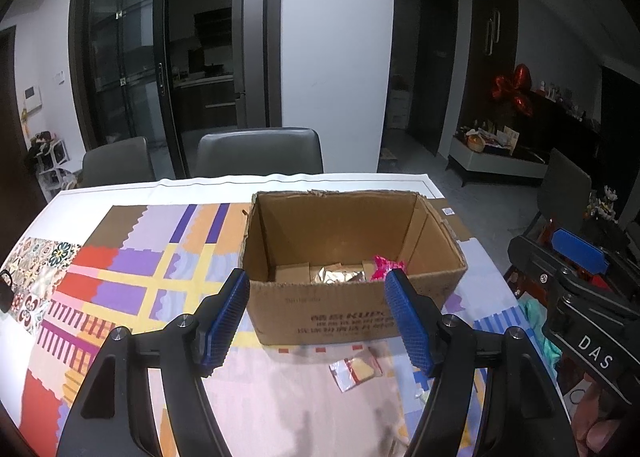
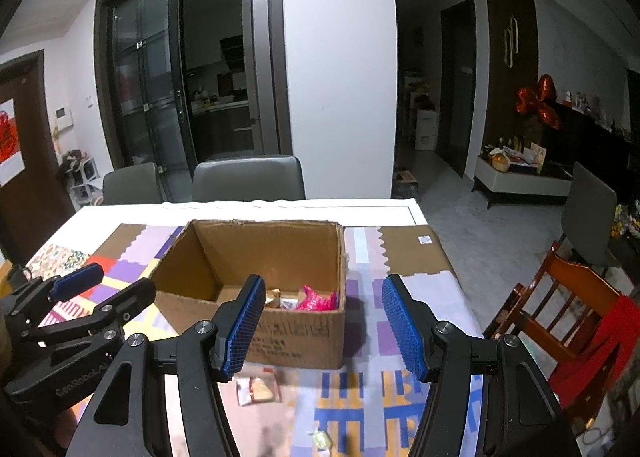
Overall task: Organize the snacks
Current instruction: 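Withdraw both open tools from the box toward the remaining snacks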
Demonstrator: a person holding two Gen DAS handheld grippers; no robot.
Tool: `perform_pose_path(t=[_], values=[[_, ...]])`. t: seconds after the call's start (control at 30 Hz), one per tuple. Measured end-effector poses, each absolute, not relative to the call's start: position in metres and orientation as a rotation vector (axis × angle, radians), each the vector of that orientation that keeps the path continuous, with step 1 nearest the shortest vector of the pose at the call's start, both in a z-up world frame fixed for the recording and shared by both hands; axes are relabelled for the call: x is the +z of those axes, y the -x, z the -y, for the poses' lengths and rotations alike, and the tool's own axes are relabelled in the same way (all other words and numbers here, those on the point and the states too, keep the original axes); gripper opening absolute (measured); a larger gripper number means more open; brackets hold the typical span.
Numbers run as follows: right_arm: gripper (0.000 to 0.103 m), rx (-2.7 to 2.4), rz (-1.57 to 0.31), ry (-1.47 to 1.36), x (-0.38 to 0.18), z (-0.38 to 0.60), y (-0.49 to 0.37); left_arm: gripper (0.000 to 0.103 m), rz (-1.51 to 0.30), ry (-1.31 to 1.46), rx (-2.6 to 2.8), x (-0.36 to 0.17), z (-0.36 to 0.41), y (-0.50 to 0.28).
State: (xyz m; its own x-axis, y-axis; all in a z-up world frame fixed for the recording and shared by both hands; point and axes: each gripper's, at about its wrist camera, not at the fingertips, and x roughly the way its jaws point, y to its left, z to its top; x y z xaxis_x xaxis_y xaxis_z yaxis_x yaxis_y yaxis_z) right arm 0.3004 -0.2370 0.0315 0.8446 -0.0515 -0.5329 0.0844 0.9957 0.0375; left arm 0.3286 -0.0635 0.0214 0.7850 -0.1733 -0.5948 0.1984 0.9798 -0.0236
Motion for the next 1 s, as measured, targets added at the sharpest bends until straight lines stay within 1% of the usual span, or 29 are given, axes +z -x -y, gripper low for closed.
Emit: perform_pose_path(t=[0.4, 1.0], values=[[0.062, -0.078, -0.572, -0.063, 0.021, 0.241, -0.279, 0.07, -0.636, -0.073, -0.239, 0.009, 0.071, -0.308], [0.062, -0.116, -0.657, -0.064, -0.027, 0.235, -0.26, 0.07, -0.691, -0.182, -0.359, -0.037, 0.077, -0.298]])
